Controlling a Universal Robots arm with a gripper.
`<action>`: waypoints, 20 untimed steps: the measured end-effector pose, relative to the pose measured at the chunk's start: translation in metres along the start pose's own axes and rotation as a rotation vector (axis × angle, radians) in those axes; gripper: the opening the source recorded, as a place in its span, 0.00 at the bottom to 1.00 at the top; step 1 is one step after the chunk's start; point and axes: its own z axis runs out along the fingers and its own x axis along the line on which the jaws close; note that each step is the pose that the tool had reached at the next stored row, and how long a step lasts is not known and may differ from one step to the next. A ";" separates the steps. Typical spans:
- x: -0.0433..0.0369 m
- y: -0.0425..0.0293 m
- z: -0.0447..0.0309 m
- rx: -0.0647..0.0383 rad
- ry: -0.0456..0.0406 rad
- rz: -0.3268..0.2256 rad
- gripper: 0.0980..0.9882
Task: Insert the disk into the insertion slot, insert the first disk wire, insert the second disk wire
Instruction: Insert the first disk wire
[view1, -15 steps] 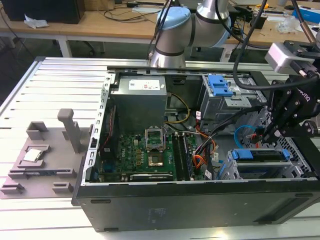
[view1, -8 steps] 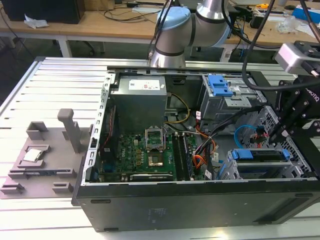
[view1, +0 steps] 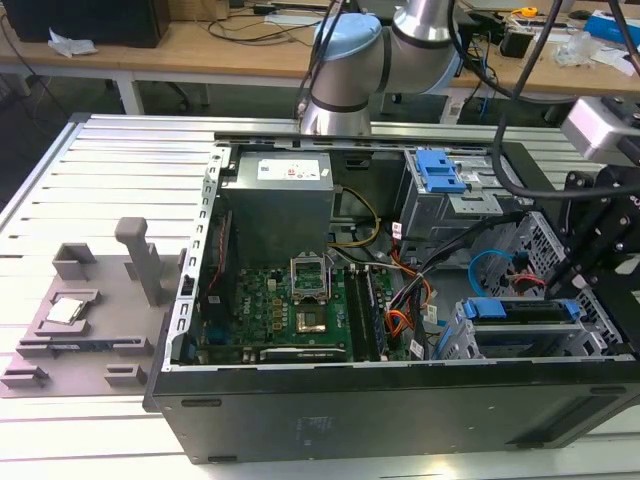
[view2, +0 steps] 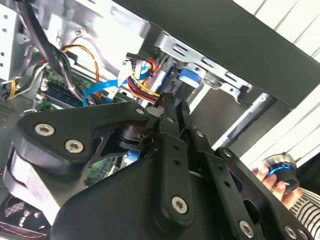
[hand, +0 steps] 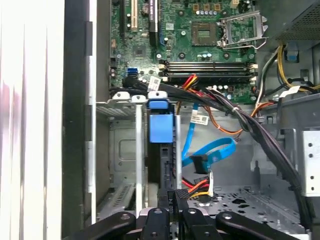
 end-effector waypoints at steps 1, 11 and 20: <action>0.0034 0.0000 0.0000 0.000 0.0000 0.000 0.08; 0.0132 0.0065 0.0028 0.000 -0.0002 0.000 0.08; 0.0132 0.0068 0.0034 0.000 0.0000 0.000 0.08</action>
